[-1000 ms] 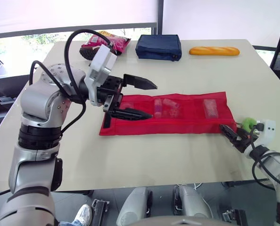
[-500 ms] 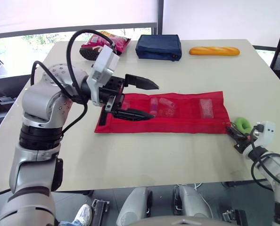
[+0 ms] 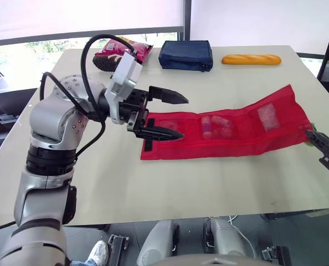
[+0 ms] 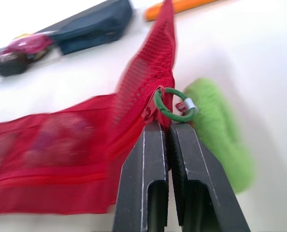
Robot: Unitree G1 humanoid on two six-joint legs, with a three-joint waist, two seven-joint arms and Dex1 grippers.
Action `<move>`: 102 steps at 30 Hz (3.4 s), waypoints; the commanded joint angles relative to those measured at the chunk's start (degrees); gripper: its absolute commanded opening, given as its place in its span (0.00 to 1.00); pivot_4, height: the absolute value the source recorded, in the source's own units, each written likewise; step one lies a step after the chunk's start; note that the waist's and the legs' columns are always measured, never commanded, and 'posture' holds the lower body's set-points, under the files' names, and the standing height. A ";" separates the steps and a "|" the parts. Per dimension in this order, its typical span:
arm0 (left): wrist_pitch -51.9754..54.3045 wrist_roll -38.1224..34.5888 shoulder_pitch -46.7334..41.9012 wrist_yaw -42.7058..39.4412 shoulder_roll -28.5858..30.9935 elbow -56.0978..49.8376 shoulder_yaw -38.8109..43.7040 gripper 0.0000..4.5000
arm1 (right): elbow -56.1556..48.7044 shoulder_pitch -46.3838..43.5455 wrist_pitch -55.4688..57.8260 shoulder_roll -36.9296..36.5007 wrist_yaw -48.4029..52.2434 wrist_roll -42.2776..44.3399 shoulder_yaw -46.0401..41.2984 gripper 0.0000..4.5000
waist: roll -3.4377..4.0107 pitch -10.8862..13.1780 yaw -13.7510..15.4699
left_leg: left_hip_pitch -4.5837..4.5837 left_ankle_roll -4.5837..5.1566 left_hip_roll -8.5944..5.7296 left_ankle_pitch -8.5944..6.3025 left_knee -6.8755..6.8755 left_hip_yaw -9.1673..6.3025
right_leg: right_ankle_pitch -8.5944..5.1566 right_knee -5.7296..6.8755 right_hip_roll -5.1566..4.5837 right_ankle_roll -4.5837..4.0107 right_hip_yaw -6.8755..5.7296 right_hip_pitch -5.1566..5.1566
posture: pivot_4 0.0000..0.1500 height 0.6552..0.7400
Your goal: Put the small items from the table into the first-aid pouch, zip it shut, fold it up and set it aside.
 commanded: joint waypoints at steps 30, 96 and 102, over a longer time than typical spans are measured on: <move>-4.34 2.30 0.84 0.97 5.55 3.02 4.13 1.00 | -14.45 -14.30 -0.94 -4.55 13.25 -10.51 37.67 0.99 | -0.19 0.11 0.46 | -0.12 -0.14 -0.05 0.08 0.05 -0.08 | 0.01 -0.09 -0.06 0.02 -0.11 -0.03 | 1.00 0.99; -0.39 -1.30 10.72 4.10 9.45 -4.71 8.69 1.00 | 18.06 -20.60 0.27 8.35 23.17 -24.91 29.56 0.91 | -0.17 0.15 0.37 | -0.07 -0.17 -0.06 0.09 0.02 -0.09 | 0.02 -0.01 -0.12 -0.02 -0.09 -0.05 | 1.00 0.99; -0.44 -1.17 10.03 3.96 9.37 -4.30 8.22 1.00 | 16.66 -17.58 -13.84 4.95 25.98 -31.21 28.56 0.91 | -0.17 0.15 0.58 | -0.08 -0.17 -0.12 0.09 0.02 -0.08 | 0.02 -0.02 -0.14 -0.02 -0.10 -0.05 | 1.00 0.99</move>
